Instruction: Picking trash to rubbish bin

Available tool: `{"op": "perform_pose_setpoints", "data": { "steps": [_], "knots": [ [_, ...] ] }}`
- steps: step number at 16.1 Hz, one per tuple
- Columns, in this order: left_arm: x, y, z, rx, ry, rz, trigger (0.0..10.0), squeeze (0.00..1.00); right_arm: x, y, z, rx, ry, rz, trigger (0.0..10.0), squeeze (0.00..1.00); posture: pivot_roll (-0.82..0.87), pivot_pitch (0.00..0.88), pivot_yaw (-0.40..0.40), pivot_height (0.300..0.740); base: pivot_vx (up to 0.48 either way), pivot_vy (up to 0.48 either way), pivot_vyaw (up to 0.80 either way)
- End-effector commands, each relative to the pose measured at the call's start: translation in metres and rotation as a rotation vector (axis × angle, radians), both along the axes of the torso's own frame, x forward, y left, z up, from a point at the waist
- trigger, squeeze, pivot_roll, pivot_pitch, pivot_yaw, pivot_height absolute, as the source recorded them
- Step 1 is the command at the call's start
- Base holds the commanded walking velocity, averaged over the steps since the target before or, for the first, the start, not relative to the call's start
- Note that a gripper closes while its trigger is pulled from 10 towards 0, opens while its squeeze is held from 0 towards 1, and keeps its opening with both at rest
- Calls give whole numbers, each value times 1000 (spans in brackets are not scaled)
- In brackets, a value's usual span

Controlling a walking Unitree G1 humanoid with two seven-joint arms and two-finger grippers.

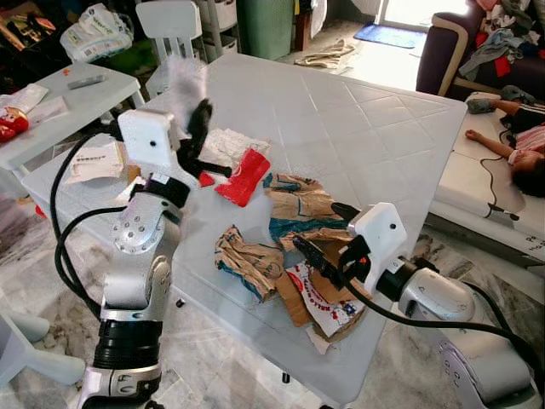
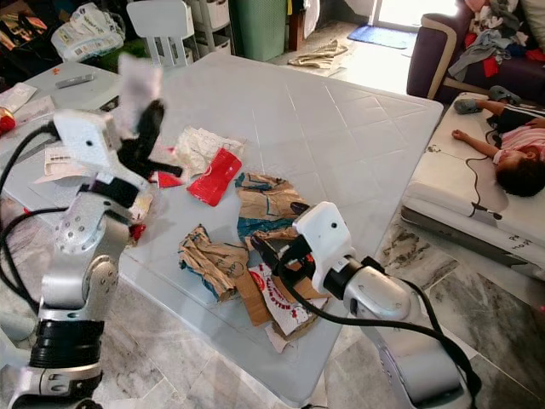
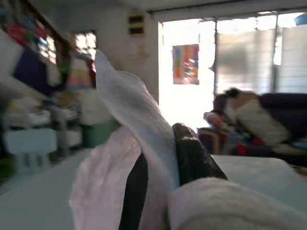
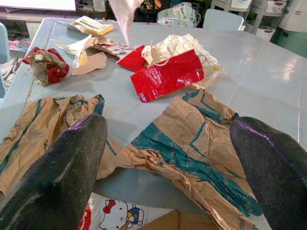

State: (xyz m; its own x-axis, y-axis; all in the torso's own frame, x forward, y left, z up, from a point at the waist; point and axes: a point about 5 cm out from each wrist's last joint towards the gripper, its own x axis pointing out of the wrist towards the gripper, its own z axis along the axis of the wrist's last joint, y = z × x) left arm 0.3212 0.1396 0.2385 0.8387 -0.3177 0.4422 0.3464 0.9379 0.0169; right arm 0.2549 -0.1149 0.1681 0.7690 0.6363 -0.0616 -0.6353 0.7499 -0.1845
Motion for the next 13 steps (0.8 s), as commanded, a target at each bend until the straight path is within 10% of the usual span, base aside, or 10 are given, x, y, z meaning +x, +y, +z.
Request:
{"op": "perform_pose_setpoints", "data": {
  "steps": [1,7,13],
  "knots": [
    [0,-3,-5,-78,67,-76,0,0,2,-2,1,-2,-9,-8,10000,0,-51,80,34,740,0,0,0],
    [-28,-40,1,-442,303,-703,0,0,1,-3,-3,-12,-1,-22,10000,0,-53,85,34,740,0,0,0],
    [-63,-35,20,-541,401,-1108,0,0,4,-4,-5,-15,-3,-34,10000,0,-40,82,34,740,0,0,0]
  ]
}}
